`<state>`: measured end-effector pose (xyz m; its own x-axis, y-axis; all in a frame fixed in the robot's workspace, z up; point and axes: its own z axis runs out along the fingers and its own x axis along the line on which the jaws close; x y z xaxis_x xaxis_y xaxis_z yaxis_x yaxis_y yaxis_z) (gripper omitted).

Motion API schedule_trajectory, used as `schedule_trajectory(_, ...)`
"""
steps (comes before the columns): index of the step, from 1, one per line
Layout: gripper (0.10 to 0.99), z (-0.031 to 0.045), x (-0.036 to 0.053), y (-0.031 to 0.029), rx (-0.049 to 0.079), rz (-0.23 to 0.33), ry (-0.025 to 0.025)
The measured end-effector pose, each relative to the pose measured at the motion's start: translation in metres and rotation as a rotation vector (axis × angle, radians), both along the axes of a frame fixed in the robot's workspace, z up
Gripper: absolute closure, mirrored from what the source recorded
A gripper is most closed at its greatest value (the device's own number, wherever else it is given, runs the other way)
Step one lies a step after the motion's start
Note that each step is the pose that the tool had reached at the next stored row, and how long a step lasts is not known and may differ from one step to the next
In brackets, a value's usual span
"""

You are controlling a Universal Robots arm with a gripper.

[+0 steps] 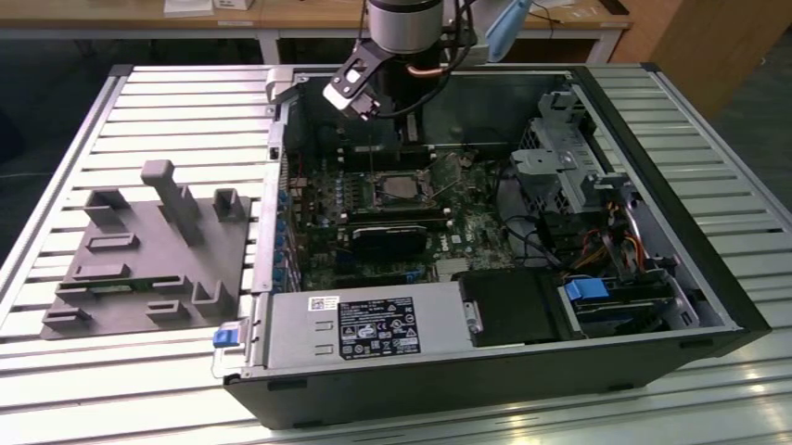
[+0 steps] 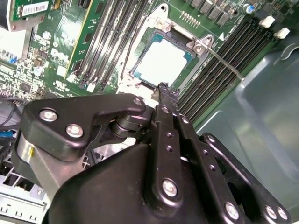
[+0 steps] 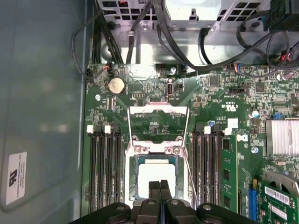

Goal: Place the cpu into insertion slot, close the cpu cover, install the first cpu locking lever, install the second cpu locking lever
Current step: 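Place the cpu into insertion slot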

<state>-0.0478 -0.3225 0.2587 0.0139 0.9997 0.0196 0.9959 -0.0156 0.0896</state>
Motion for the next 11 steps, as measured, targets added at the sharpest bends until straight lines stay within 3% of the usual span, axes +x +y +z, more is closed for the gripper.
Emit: schedule_trajectory(11,0.98,0.0017,0.0008,0.0,0.0,-0.003,-0.0001)
